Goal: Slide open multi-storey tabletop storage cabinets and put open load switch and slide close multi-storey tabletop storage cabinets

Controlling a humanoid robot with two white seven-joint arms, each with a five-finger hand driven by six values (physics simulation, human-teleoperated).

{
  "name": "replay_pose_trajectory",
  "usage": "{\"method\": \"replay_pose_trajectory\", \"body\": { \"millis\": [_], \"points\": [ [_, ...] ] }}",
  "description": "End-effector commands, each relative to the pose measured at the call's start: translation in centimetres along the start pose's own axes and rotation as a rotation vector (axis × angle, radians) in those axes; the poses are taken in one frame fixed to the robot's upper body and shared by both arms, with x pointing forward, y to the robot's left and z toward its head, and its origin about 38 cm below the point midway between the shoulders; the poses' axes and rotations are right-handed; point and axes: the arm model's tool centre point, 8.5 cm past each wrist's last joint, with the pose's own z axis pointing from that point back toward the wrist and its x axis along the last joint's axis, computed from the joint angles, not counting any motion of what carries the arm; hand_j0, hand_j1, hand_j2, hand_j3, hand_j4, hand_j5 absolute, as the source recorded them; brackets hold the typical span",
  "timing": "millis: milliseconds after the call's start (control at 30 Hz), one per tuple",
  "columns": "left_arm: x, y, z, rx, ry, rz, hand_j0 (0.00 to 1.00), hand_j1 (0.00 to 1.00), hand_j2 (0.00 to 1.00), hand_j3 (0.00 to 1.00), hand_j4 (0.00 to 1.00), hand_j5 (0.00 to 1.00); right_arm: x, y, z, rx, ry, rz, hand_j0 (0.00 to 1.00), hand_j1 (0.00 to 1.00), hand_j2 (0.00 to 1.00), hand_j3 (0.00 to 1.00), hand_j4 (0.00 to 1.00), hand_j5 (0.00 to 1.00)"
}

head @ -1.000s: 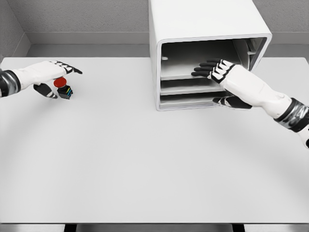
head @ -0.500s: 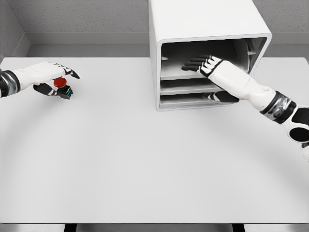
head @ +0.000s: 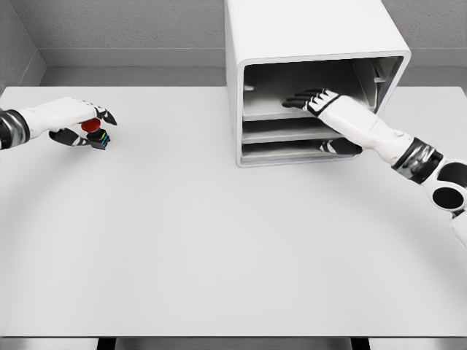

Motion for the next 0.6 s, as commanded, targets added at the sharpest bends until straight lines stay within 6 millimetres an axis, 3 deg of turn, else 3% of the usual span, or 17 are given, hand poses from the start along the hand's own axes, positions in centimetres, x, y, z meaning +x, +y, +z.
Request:
{"method": "replay_pose_trajectory", "body": {
  "millis": [0,300,567],
  "points": [
    [0.0,0.1,0.0,0.005,-0.001,0.005,0.68,0.68,0.68,0.68,0.68,0.68,-0.2,0.0,0.2,0.005,0.006,0.002,0.95,0.95,0.95,0.95,0.95,0.95],
    [0.1,0.0,0.0,0.006,-0.003,0.007,0.49,0.49,0.49,0.49,0.49,0.49,-0.8,0.2,1.5,0.086,0.026,0.019,0.96,0.96,0.96,0.96,0.96,0.96],
    [0.1,0.2,0.0,0.012,-0.006,0.006,0.44,0.44,0.44,0.44,0.44,0.44,-1.0,-0.4,2.5,0.098,0.033,0.037,0.97,0.97,0.97,0.97,0.97,0.97]
  ]
}}
